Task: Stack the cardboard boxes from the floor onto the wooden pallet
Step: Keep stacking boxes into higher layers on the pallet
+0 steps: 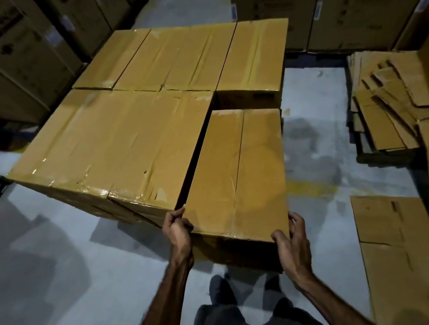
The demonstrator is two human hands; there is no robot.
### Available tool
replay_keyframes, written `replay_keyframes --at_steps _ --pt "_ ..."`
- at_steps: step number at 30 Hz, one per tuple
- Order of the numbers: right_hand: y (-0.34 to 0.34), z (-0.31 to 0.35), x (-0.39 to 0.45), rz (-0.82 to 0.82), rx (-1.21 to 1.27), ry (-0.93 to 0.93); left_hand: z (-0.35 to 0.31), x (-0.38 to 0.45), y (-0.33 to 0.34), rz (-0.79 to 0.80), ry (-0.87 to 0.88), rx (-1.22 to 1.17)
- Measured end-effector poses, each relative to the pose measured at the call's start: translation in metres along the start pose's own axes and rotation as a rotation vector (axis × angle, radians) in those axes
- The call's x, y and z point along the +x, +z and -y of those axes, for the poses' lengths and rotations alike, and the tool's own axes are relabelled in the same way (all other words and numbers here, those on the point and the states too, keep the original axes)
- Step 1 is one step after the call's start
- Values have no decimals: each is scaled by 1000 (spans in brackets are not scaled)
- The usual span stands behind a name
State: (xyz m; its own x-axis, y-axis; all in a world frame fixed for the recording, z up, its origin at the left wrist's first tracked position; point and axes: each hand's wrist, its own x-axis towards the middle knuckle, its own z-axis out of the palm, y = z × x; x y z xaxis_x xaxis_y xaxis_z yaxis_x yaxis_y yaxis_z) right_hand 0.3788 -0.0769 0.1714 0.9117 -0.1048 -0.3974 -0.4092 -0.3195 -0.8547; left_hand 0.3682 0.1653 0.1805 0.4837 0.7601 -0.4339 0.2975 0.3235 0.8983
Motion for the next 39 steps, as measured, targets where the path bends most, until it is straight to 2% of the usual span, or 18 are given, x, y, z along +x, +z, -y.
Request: replay_keyframes --at_steps 9,15,31,39 --pt "8 -11 33 184 -17 65 21 35 18 4 -144 51" --pt "26 -14 55 174 38 118 13 52 28 59 -151 154" --pt "59 -11 86 137 81 191 1 79 41 64 -86 321" --pt "72 -8 90 139 107 182 4 80 36 -141 -54 321"
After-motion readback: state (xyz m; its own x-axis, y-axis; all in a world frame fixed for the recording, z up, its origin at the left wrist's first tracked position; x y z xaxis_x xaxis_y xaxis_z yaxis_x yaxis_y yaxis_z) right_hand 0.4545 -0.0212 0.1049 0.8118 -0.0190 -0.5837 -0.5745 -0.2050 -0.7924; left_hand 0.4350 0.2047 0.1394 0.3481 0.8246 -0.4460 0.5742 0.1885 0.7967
